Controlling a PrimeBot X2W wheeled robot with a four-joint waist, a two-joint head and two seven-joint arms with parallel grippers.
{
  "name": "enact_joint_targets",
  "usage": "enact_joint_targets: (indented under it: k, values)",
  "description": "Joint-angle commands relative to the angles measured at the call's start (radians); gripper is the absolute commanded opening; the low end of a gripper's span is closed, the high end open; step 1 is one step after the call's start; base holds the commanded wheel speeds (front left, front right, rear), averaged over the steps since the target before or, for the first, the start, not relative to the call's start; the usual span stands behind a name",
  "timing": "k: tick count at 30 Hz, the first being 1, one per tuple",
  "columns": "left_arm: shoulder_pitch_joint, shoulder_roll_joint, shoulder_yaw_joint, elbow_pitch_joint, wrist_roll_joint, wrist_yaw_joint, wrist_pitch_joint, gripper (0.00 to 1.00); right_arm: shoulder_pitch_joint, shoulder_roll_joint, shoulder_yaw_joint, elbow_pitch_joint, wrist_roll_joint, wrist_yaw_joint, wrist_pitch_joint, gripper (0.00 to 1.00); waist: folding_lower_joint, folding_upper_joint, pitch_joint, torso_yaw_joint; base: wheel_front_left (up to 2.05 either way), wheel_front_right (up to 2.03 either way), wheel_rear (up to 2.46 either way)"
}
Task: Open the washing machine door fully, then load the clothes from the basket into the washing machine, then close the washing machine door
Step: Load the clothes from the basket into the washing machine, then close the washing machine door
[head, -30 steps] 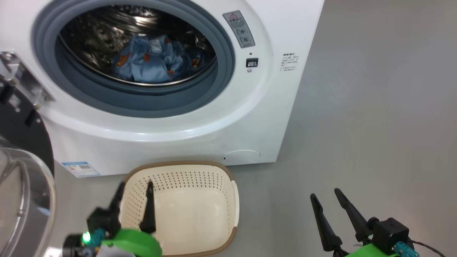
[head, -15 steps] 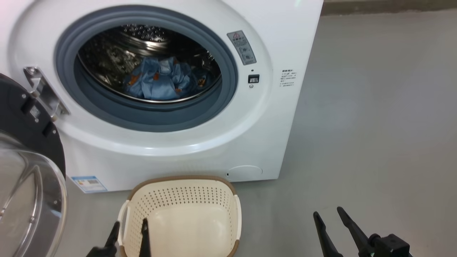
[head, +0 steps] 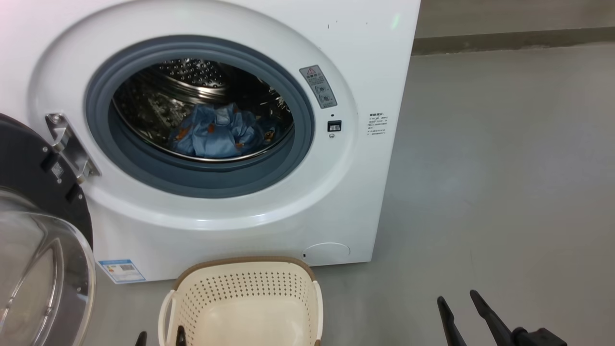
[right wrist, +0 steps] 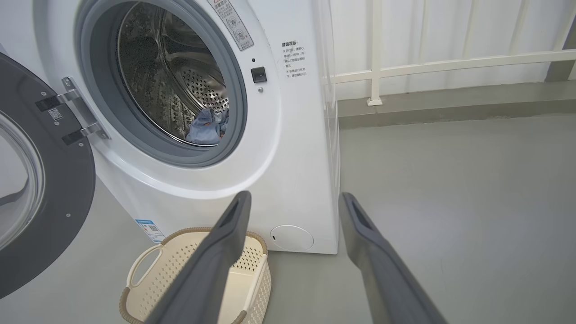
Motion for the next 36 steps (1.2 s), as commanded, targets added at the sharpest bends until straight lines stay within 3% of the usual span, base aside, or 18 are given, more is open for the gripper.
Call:
enact_joint_targets:
  k: [1,15,20,36]
  values:
    - [-0.005,0.005,0.040,-0.032,0.004,0.009,-0.006,1.00,0.002,-0.012,0.016,-0.031,-0.011,0.003,-0.005,1.00,0.0000,0.0000,-0.007,-0.003,0.00,0.00,0.00]
    - [0.022,0.005,0.072,-0.051,-0.001,-0.006,-0.006,1.00,0.021,-0.010,0.003,-0.042,-0.013,0.003,-0.005,1.00,0.0000,0.0000,-0.009,-0.025,0.00,0.00,0.00]
    - [0.020,0.005,0.072,-0.051,-0.003,0.007,-0.006,1.00,0.021,-0.008,0.006,-0.041,-0.011,0.003,-0.005,1.00,0.0000,0.0000,-0.010,-0.025,-0.20,0.20,0.00]
    - [0.022,0.005,0.053,-0.059,-0.003,0.002,-0.006,1.00,0.017,-0.005,0.006,-0.043,-0.012,0.003,-0.005,1.00,0.0000,0.0000,0.002,-0.023,-1.05,1.05,0.00]
